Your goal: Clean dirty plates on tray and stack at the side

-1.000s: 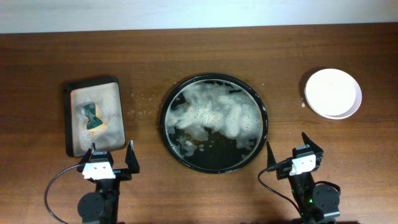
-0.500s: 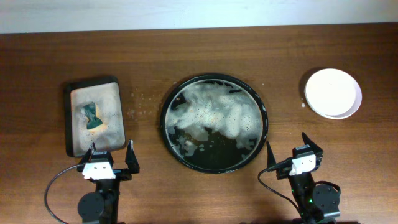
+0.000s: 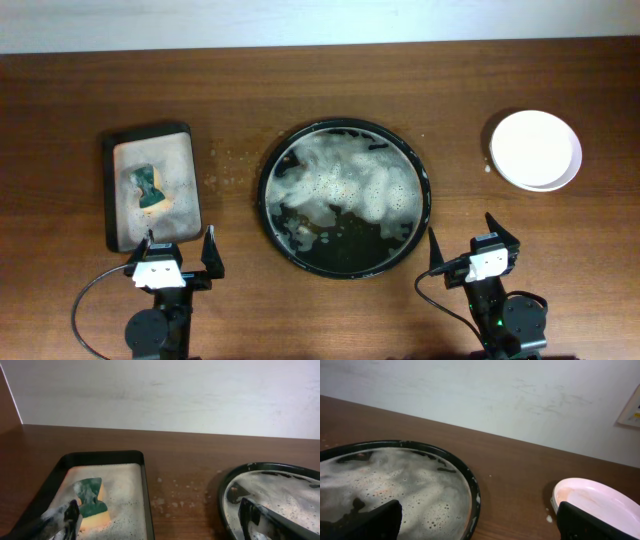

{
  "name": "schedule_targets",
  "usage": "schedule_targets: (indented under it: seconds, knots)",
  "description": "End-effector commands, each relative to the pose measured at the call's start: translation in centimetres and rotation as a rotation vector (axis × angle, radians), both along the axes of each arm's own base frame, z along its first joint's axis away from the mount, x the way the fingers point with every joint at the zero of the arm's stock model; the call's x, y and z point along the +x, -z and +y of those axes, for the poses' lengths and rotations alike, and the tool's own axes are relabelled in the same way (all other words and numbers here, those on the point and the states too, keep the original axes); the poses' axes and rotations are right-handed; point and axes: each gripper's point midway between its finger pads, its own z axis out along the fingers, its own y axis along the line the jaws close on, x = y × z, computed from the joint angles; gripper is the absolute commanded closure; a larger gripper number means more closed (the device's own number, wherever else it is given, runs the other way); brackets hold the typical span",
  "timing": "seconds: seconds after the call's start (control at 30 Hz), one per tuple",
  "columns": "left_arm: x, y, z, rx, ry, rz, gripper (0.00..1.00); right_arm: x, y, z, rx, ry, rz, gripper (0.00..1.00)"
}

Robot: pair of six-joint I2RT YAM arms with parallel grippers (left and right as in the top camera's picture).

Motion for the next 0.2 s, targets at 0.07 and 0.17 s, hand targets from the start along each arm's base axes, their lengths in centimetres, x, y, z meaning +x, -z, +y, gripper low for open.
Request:
schedule_targets:
  seconds: [0.07, 0.17]
  knots:
    - [-0.03, 0.15, 0.03, -0.009, -0.004, 0.004, 0.00, 0.05, 0.26, -0.28, 0.003, 0.014, 0.002, 0.01]
    - [-0.03, 0.15, 0.03, -0.009, -0.004, 0.004, 0.01, 0.05, 0.26, -0.28, 0.003, 0.014, 0.002, 0.01]
